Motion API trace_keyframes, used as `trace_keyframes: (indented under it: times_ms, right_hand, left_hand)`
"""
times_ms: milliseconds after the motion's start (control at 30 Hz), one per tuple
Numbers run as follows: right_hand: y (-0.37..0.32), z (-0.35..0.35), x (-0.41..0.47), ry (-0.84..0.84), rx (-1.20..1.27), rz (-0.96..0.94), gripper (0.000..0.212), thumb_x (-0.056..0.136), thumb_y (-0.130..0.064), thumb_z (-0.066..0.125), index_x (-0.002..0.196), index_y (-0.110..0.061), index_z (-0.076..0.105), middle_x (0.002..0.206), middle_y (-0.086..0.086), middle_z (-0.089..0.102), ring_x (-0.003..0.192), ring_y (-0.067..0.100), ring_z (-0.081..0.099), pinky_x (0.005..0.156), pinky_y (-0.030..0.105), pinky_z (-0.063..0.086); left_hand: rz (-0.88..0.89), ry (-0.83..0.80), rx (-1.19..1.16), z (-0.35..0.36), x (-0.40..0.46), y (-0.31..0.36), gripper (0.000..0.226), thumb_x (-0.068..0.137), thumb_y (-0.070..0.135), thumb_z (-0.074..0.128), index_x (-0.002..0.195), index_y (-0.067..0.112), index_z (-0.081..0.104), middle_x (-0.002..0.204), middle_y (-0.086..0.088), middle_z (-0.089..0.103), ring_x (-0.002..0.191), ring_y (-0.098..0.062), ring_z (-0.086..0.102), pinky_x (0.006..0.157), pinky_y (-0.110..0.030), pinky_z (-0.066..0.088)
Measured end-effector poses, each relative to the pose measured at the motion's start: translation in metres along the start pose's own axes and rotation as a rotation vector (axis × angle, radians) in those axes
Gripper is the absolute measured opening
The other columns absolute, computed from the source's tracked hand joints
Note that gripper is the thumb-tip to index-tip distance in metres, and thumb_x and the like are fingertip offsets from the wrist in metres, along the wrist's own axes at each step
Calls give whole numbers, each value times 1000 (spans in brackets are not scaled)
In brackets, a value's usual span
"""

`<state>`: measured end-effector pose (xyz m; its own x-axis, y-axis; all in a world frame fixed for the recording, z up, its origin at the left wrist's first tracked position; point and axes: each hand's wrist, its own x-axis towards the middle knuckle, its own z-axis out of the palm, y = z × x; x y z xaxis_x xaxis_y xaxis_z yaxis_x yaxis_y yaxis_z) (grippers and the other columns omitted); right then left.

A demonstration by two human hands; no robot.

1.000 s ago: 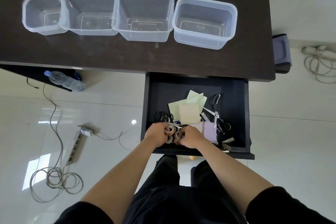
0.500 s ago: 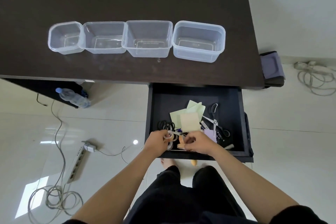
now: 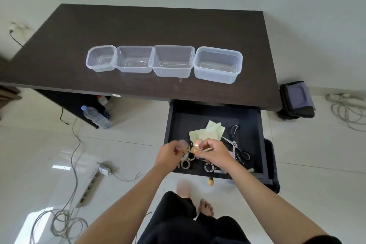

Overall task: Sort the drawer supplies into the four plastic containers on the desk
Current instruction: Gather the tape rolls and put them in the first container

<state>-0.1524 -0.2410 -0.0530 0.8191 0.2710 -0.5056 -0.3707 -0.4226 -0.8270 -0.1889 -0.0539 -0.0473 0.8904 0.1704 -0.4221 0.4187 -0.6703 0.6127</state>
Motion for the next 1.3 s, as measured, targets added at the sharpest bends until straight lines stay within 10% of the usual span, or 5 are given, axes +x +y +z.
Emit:
trace_keyframes:
  times_ms: [233,433,900,1300]
  right_hand:
    - [-38,39,9,40,10,-109,22,72,-23,82,79,-15,63,80,-4,62,61,6,54,57,13,44]
    - [-104,95,60,40,9,-166,22,64,-26,82,70,-20,62,68,-3,60,60,14,54,62,29,45]
    - [-278,215,168,104,15,-390,38,71,-14,82,64,-6,45,54,-13,44,49,-1,40,49,9,33]
    - [-364,205,283,230,-309,-451,34,71,-22,75,59,-22,43,62,-8,51,58,8,44,54,20,36]
  left_hand:
    - [3,80,-87,-38,4,-15,5,88,16,61,92,18,62,78,1,63,73,-17,61,68,-27,52]
    - [-3,152,-127,-121,39,-49,6,87,16,61,84,19,57,70,4,56,63,-14,50,51,-17,37]
    - [164,353,-162,-336,146,-100,8,84,12,62,79,17,58,71,6,61,64,-4,55,58,-5,39]
    - [276,356,39,-403,263,-77,15,82,11,61,93,13,71,91,-6,67,78,-19,61,72,-23,45]
